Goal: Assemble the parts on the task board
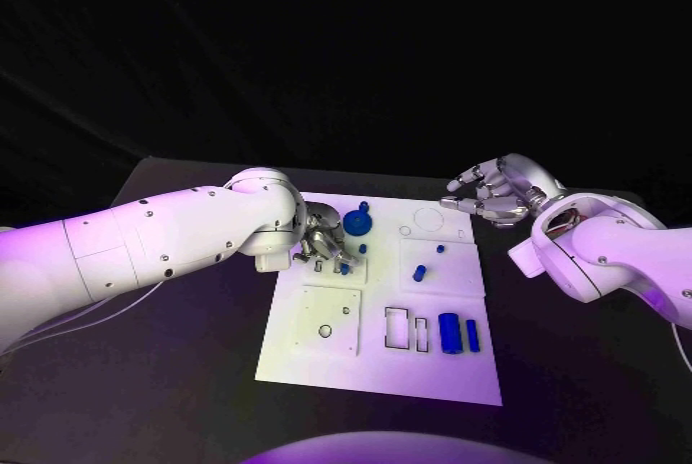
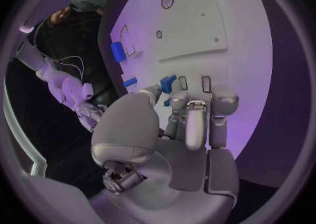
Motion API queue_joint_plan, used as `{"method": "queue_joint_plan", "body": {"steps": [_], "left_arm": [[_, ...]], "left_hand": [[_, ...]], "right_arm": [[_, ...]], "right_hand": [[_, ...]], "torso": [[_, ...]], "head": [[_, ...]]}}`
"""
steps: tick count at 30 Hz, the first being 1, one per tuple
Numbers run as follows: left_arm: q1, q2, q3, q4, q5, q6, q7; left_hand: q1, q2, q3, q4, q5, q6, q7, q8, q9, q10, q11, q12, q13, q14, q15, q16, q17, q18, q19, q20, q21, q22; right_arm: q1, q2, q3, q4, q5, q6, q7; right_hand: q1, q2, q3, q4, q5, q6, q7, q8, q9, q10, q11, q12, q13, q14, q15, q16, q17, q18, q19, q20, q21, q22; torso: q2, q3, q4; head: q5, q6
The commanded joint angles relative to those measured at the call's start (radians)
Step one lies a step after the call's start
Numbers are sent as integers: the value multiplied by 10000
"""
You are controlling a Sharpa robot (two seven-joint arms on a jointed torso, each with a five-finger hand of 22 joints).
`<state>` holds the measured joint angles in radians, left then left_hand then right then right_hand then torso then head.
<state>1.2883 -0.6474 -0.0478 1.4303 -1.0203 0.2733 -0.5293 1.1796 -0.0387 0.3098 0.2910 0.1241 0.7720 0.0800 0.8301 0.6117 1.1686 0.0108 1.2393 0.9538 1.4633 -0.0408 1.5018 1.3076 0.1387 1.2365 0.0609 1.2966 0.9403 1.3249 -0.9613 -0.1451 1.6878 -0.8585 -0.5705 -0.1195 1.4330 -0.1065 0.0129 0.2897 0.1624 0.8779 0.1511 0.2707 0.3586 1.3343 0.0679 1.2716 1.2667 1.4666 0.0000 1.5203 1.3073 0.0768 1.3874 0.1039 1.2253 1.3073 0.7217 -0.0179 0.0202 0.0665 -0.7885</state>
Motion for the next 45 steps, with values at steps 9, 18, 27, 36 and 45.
{"method": "queue_joint_plan", "body": {"steps": [9,18,27,36,45], "left_arm": [[7,53,-3,-30,245,166,-2],[6,-37,-3,31,583,184,21],[3,-362,57,362,921,-120,73],[-4,-834,85,856,802,-823,173],[-64,-1087,51,1181,49,-1854,281]], "left_hand": [[573,-93,982,-17,11,-121,7,-6,132,-161,4,17,-91,538,-59,91,1120,-199,-82,-12,118,76],[1047,-752,3757,-566,-8,-288,25,98,506,-164,-5,0,-177,538,-50,114,1167,-204,-128,-19,206,170],[739,-991,4988,-1202,-68,-357,55,279,786,-73,27,33,-164,559,-43,137,1222,-213,-111,-3,271,254],[656,-1065,5136,-1334,-72,-336,44,323,841,15,17,92,-87,590,-50,168,1293,-220,-82,-8,302,305],[537,-1180,5372,-1482,-67,-253,5,382,906,196,-22,186,44,677,-83,251,1486,-258,61,-29,418,531]], "right_arm": [[-12,29,-3,-2,-170,171,-64],[-16,35,-5,-9,-170,187,-69],[-23,29,-8,-21,-165,195,-66],[-25,4,-9,-21,-161,190,-65],[-25,-26,-11,-55,-160,163,-47]], "right_hand": [[-59,7,-20,-8,72,-38,0,65,10,-45,-1,-31,0,744,-41,-32,1420,71,-51,-20,-44,225],[-44,18,-5,-14,126,-48,-1,78,12,-52,-3,-39,-11,741,-43,-38,1408,71,-49,-22,-48,225],[-41,19,2,-13,171,-55,-1,88,13,-50,-3,-36,-10,741,-44,-40,1406,73,-54,-23,-63,218],[-48,18,1,-8,185,-58,-1,93,14,-60,-3,-49,-24,738,-44,-47,1392,75,-58,-24,-71,213],[-56,17,-1,-4,194,-61,0,96,14,-61,-2,-49,-25,738,-44,-47,1393,77,-62,-24,-81,208]], "torso": [[-6,5,10],[0,4,4],[-1,8,4],[-7,18,14],[-19,13,29]], "head": [[12,-25],[13,-20],[3,-9],[-30,-9],[-23,-17]]}}
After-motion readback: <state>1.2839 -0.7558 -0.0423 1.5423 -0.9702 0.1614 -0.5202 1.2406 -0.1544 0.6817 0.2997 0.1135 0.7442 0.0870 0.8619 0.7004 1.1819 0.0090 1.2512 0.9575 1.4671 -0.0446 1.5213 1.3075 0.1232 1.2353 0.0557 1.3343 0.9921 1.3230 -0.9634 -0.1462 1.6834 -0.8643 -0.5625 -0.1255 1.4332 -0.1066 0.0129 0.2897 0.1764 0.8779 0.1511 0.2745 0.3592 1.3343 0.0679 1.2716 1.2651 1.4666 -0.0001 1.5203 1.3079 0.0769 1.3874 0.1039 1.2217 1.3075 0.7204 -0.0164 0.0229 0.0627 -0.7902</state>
